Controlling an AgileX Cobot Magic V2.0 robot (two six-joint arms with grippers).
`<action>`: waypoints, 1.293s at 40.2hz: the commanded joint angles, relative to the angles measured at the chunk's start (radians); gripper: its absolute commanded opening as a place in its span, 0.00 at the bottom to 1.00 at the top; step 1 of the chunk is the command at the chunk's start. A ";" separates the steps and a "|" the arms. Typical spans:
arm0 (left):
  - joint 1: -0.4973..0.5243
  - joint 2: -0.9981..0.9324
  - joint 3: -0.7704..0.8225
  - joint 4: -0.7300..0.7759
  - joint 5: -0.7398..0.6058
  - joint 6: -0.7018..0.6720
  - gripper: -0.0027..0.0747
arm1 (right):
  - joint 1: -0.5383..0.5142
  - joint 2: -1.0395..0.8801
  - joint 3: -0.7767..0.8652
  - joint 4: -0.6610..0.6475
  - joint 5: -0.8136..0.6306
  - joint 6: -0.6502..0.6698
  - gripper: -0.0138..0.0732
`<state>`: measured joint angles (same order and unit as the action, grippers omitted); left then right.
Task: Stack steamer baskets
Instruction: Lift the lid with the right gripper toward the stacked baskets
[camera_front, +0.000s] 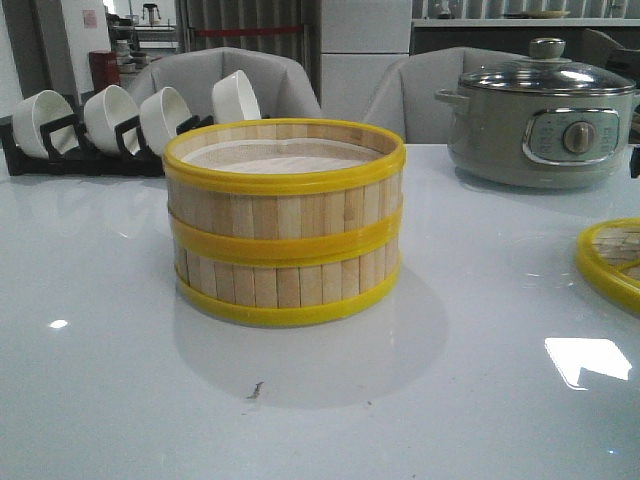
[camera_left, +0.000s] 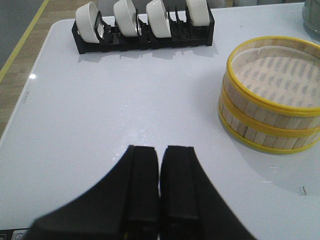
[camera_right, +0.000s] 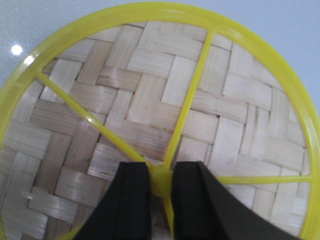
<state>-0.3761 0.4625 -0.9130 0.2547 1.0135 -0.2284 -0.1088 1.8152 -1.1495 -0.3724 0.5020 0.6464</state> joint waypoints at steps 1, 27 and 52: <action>0.000 0.010 -0.025 0.008 -0.081 -0.009 0.14 | 0.001 -0.060 -0.032 -0.028 -0.039 -0.012 0.19; 0.000 0.010 -0.025 0.008 -0.081 -0.009 0.14 | 0.322 -0.197 -0.290 -0.031 0.230 -0.093 0.19; 0.000 0.010 -0.025 0.008 -0.081 -0.009 0.14 | 0.747 0.073 -0.911 0.133 0.449 -0.281 0.19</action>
<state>-0.3761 0.4625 -0.9130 0.2547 1.0135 -0.2284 0.6241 1.8964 -1.9581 -0.2164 0.9568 0.3834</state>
